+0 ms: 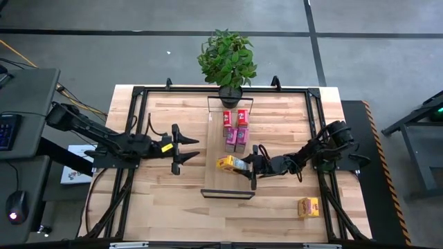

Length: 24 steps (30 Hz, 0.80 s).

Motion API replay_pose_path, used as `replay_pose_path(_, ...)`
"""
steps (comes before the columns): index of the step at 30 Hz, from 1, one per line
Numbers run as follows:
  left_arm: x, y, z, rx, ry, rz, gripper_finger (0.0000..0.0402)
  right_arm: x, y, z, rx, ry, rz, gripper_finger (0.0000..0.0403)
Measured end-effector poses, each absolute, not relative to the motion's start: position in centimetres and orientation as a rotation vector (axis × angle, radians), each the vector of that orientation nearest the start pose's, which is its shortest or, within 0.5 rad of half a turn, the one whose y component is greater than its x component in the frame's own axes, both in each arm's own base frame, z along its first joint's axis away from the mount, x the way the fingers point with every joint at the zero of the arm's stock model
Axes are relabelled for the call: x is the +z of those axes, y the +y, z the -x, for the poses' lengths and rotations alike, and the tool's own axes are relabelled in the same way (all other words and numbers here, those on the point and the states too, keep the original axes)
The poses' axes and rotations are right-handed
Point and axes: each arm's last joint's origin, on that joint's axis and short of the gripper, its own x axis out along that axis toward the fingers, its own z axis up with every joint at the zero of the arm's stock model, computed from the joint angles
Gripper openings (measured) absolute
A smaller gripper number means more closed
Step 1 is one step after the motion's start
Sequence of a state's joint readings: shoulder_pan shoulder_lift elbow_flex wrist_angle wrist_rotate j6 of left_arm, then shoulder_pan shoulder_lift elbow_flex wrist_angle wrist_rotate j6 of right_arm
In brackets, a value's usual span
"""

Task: Stack cereal on shelf
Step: Put the left yellow cereal box on the shelf

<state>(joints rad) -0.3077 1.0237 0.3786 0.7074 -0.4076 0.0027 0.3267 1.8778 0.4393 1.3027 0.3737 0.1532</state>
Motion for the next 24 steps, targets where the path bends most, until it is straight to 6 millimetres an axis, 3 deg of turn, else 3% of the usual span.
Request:
replay_pose_path(3,22.6,-5.2,-20.5,0.103,0.014,0.042,0.0193,10.7,8.2,-27.4,-0.055,0.13,-0.105,0.0157)
replay_pose_path(10,18.4,-4.6,-22.2,0.19,0.246,0.161,0.0178,10.6,8.1,-27.4,-0.06,0.134,-0.106,0.0157)
replay_pose_path(13,16.6,-4.8,-22.9,0.203,0.313,0.206,0.0139,10.6,8.1,-27.3,-0.058,0.135,-0.105,0.0157)
replay_pose_path(18,14.4,-5.3,-24.3,0.163,0.318,0.281,0.0024,10.6,8.2,-27.3,-0.057,0.137,-0.104,0.0157)
replay_pose_path(24,12.6,-6.1,-26.5,0.072,0.293,0.327,0.0004,10.6,8.2,-27.3,-0.056,0.136,-0.105,0.0157)
